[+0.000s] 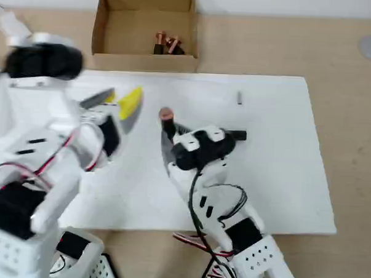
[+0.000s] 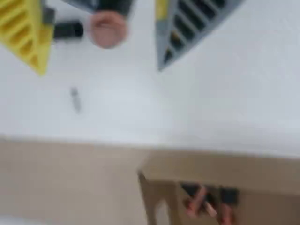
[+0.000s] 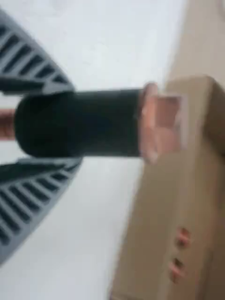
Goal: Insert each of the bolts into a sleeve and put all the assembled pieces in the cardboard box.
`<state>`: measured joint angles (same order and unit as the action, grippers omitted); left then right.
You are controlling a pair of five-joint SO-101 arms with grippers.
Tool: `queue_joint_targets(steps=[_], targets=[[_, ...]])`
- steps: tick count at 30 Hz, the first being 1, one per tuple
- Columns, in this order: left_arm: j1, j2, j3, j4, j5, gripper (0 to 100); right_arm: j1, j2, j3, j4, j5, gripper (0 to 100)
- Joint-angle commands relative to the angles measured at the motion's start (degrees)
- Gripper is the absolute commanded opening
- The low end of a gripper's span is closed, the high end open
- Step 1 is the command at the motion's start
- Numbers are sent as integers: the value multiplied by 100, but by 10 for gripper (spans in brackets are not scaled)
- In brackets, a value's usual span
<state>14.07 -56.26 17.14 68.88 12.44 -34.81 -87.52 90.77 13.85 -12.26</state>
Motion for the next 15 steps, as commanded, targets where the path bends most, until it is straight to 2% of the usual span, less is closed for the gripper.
queue_joint_targets(steps=[1, 4, 6, 15], targets=[[-615, 31, -343, 44, -62, 140, 242, 435, -1015, 0, -35, 9], [-1055, 40, -141, 26, -79, 43, 356, 1534, -1851, 0, -44, 9], [-1248, 40, 26, -62, -334, 3, 426, 2457, -2571, 0, -35, 9], [-2224, -13, 703, -554, -510, 3, 725, 6554, -6299, 0, -44, 9]])
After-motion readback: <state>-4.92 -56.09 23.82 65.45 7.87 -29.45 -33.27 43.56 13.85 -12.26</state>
